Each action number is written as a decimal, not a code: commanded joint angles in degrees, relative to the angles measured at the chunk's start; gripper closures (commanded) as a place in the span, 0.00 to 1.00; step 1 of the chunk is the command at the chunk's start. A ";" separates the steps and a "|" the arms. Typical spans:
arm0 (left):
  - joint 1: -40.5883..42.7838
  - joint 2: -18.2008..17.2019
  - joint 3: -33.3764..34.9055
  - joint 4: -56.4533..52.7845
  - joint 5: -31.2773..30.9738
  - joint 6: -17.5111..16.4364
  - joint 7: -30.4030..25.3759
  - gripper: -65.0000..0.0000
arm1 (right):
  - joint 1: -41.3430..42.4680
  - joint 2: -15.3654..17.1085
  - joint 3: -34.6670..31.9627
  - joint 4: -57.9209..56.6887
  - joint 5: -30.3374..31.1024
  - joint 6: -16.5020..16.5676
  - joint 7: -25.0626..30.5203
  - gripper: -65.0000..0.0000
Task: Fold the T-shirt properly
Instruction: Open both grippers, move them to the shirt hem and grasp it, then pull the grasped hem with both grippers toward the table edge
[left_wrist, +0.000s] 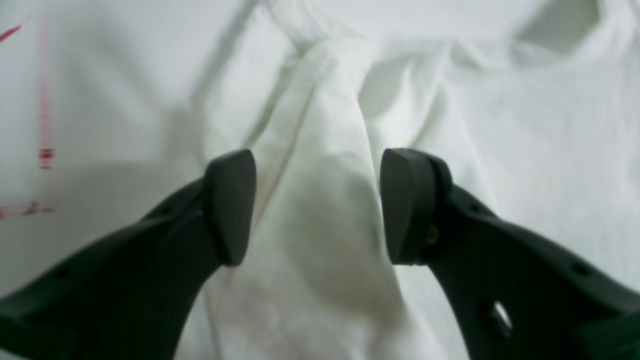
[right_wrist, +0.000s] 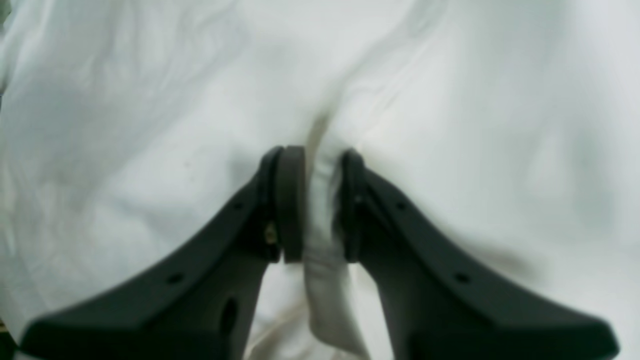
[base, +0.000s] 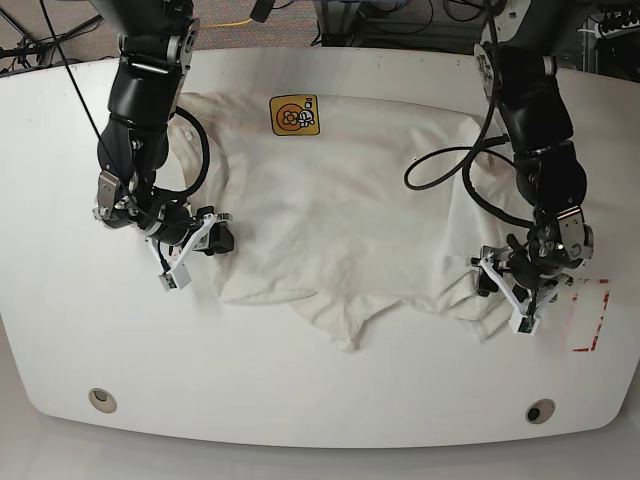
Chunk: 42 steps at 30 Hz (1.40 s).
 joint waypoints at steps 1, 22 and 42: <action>-2.77 -0.71 -0.11 -2.91 -0.85 1.57 -3.89 0.43 | 1.46 0.42 0.09 1.14 1.16 0.49 1.15 0.83; -7.87 -0.88 -0.11 -20.06 -0.76 -1.59 -9.08 0.48 | 1.46 0.33 0.09 1.22 1.52 0.58 1.15 0.83; 0.04 -1.94 -0.37 8.16 1.88 -1.33 -1.52 1.00 | -2.59 0.77 5.27 19.42 1.43 0.14 -4.12 1.00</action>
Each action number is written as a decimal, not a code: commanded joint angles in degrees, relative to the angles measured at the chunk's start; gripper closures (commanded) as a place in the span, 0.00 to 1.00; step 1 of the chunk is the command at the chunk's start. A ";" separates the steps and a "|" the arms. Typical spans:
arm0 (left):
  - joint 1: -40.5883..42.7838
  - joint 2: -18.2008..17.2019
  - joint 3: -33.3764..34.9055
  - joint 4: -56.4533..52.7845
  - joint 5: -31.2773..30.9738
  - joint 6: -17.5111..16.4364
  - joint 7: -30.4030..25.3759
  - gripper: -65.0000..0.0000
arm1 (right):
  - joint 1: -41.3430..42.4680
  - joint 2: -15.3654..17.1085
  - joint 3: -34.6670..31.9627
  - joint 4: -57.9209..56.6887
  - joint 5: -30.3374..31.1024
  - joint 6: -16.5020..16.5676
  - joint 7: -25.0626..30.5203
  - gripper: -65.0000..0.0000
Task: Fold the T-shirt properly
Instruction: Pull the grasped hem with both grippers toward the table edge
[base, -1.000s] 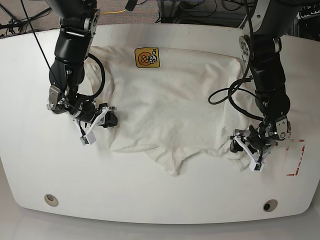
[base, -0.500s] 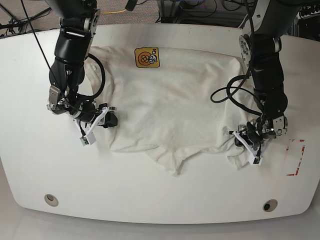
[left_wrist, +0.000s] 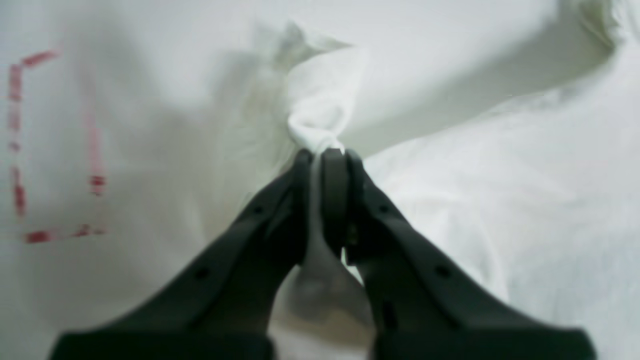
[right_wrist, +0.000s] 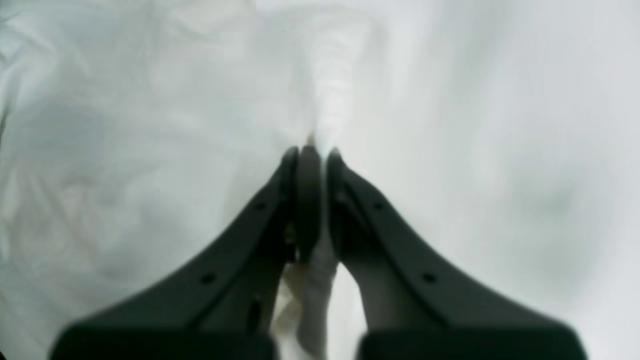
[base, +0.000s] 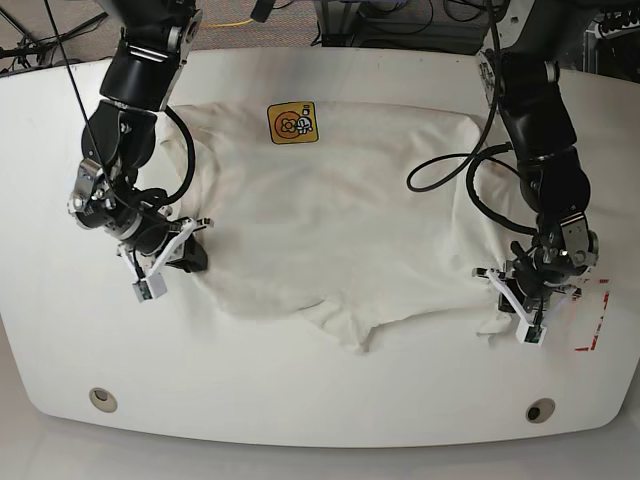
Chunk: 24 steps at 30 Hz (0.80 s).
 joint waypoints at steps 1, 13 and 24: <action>-0.29 -1.88 -0.07 5.88 -0.42 0.00 0.30 1.00 | 1.37 0.81 0.64 2.83 0.75 0.18 0.31 1.00; -2.57 -2.40 -4.37 17.57 -0.50 0.09 6.54 1.00 | 8.93 6.88 0.02 3.10 1.01 0.53 -0.04 1.00; -17.69 -1.96 -4.73 21.44 -0.59 0.35 13.57 1.00 | 26.34 13.38 -7.98 1.25 0.84 0.71 -2.24 1.00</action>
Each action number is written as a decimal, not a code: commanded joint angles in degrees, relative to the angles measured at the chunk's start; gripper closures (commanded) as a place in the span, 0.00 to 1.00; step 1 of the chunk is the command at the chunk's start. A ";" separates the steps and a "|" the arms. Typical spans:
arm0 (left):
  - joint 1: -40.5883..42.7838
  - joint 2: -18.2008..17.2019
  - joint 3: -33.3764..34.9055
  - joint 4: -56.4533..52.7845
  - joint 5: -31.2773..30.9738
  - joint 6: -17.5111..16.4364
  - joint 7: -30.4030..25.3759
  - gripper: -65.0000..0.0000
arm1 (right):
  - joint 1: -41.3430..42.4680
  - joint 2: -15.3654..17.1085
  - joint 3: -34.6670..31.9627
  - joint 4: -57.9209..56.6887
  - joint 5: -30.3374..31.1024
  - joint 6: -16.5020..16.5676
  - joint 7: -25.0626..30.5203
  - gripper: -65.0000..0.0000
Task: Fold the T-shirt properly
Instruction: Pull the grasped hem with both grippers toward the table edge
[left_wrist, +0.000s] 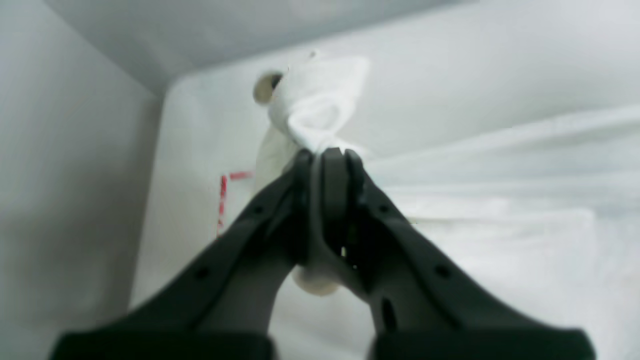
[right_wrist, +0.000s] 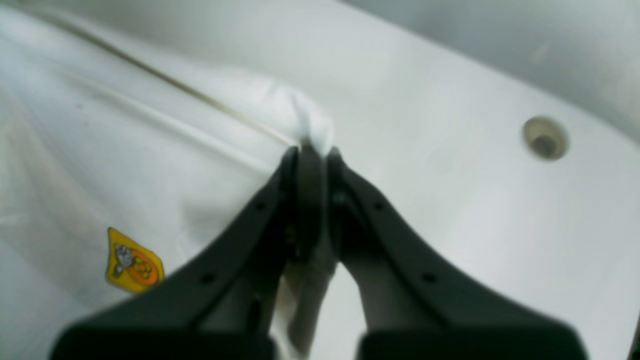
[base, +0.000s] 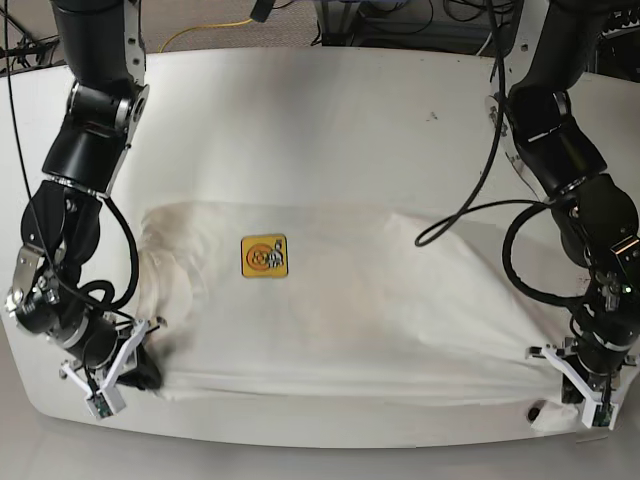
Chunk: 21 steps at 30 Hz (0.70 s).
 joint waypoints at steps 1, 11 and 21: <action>-5.86 -1.09 -0.46 2.60 1.20 0.79 -0.35 1.00 | 5.87 3.62 -1.53 -0.26 -0.01 -0.45 1.52 1.00; -16.93 -1.53 -0.29 8.58 1.20 0.53 2.29 1.00 | 24.24 10.21 -7.69 -4.22 5.70 -0.45 1.17 1.00; -9.20 -1.18 -0.20 13.06 1.11 0.18 2.29 1.00 | 14.13 15.13 -3.12 -3.16 15.19 -0.36 -0.06 1.00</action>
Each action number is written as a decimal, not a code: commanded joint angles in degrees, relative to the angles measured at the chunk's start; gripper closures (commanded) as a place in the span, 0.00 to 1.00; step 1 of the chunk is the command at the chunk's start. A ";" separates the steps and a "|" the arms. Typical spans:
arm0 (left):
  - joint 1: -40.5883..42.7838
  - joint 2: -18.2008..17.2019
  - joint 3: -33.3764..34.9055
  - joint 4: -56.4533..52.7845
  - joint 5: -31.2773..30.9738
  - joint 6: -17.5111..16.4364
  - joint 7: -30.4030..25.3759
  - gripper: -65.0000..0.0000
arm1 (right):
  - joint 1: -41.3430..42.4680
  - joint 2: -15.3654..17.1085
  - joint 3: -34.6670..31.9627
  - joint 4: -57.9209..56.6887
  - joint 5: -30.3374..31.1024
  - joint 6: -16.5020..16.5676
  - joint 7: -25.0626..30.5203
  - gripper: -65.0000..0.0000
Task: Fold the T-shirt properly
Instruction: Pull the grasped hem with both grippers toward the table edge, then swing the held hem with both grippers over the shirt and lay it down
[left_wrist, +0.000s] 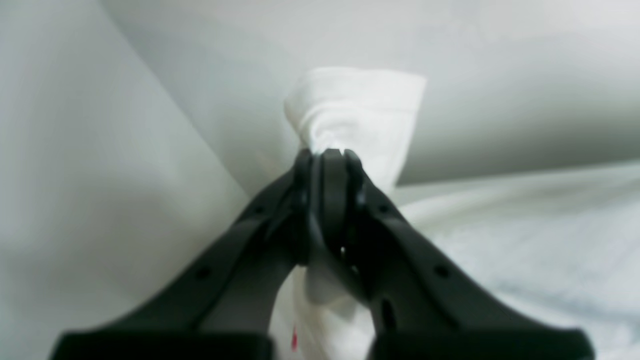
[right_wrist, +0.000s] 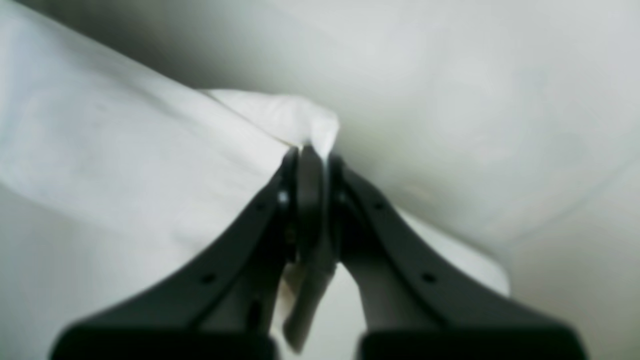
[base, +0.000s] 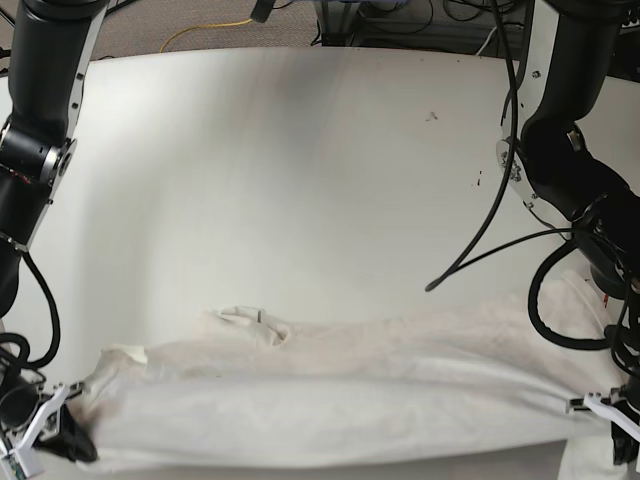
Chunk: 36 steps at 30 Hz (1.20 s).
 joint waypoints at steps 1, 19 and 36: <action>0.80 -0.52 -0.11 1.70 0.39 -0.42 -1.23 1.00 | -1.64 1.19 2.75 0.88 1.87 -0.12 0.66 1.00; 37.55 1.59 -1.34 8.38 0.30 -3.49 -1.32 1.00 | -41.11 -5.93 16.73 13.45 3.54 -0.12 0.84 1.00; 55.13 1.59 -9.96 8.55 0.39 -10.39 -1.41 1.00 | -57.20 -6.02 16.99 13.89 3.19 -0.12 0.84 1.00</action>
